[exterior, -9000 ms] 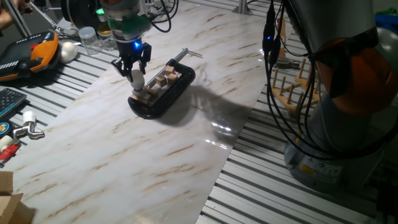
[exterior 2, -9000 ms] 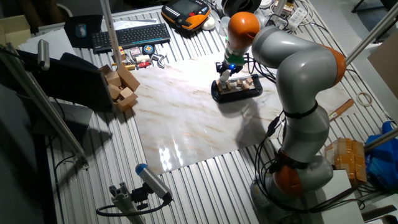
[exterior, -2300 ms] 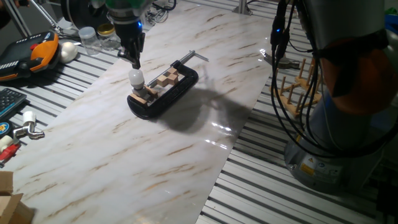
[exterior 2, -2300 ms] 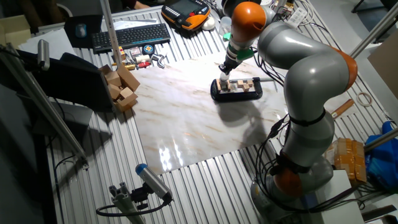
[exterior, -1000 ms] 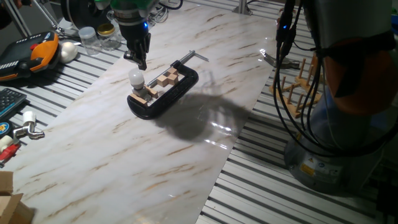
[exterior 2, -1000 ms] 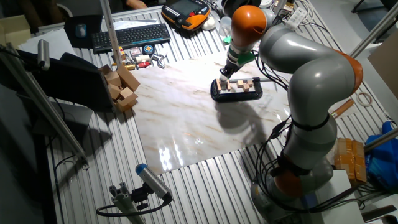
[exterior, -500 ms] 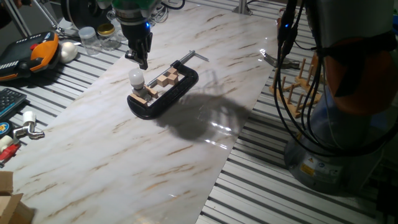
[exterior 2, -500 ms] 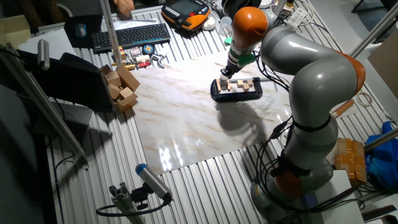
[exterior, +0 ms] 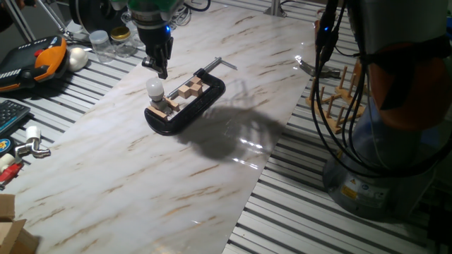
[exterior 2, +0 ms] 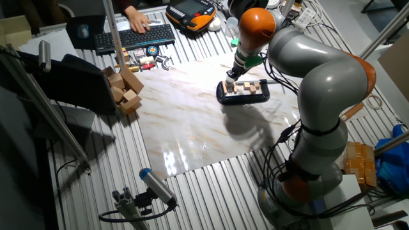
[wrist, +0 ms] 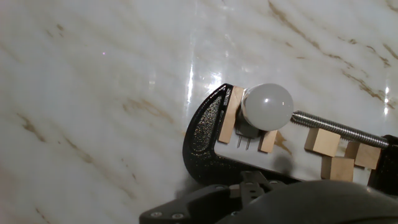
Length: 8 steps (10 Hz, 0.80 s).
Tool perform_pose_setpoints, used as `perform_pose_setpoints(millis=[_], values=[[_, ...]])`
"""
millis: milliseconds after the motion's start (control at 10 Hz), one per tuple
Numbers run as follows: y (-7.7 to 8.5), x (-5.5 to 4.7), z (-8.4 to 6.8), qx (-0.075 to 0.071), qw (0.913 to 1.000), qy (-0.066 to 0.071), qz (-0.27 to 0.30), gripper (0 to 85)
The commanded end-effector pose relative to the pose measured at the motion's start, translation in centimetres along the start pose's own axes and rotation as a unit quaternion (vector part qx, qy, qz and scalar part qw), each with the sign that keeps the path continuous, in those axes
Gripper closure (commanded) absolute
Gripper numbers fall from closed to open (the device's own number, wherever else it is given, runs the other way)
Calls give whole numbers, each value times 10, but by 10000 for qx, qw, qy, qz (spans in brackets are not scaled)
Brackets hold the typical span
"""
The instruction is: Install the light bulb by rotating it
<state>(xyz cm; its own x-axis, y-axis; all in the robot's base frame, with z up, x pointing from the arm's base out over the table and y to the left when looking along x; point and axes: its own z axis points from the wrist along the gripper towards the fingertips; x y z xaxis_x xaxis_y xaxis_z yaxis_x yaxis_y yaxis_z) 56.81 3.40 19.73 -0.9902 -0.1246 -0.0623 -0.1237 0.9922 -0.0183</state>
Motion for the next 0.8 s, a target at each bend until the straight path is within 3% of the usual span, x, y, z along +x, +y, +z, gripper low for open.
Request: perform_pose_setpoints(millis=[0, 700], values=[[0, 0, 0, 0, 10000, 4, -3, 850], [0, 0, 0, 48, 10000, -5, -52, 850]])
